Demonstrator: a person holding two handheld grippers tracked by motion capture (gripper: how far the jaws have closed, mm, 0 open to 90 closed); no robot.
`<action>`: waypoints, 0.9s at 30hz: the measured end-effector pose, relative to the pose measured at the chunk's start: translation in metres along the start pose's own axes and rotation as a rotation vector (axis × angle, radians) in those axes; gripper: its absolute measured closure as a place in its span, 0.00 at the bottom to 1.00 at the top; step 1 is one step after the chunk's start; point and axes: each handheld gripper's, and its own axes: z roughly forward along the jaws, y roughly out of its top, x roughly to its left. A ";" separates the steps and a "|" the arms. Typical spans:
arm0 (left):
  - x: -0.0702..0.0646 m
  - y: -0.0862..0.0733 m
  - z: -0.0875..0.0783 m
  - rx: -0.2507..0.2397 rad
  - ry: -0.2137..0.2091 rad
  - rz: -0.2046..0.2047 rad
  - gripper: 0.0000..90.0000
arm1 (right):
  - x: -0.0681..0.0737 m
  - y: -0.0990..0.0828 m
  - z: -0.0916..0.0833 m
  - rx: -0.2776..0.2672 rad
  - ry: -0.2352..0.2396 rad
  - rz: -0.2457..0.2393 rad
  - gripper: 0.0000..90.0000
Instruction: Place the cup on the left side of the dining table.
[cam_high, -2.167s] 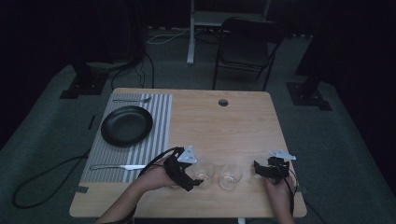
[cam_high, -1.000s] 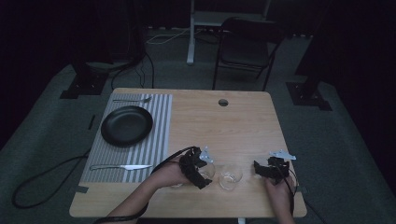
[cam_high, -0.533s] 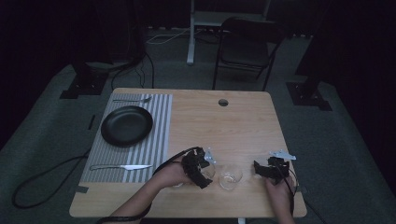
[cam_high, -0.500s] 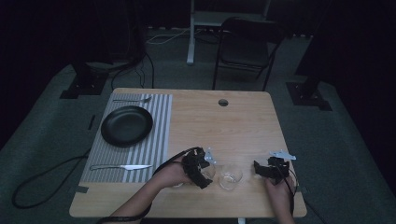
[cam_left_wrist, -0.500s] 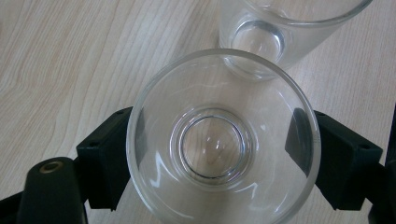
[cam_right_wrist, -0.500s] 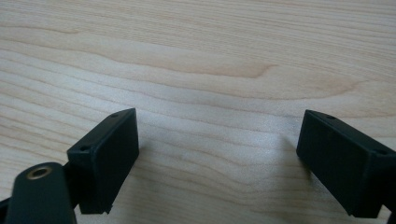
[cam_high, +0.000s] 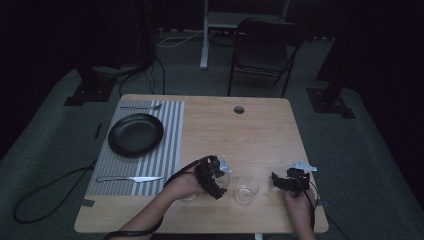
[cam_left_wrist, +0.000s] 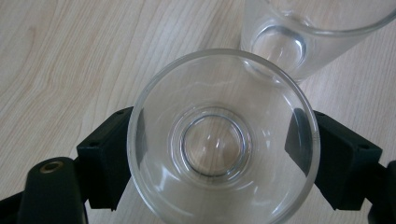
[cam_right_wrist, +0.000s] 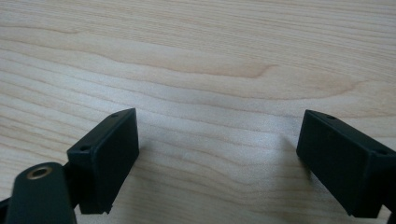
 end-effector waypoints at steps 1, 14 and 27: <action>0.000 0.000 0.000 -0.003 -0.002 -0.001 0.21 | 0.000 0.000 0.000 0.000 0.000 -0.001 0.14; 0.014 0.001 -0.006 -0.018 0.000 -0.049 0.21 | 0.000 0.000 0.000 0.000 0.000 0.000 0.14; 0.031 0.000 -0.019 -0.054 0.027 -0.097 0.21 | 0.000 0.000 0.000 0.000 0.000 0.001 0.14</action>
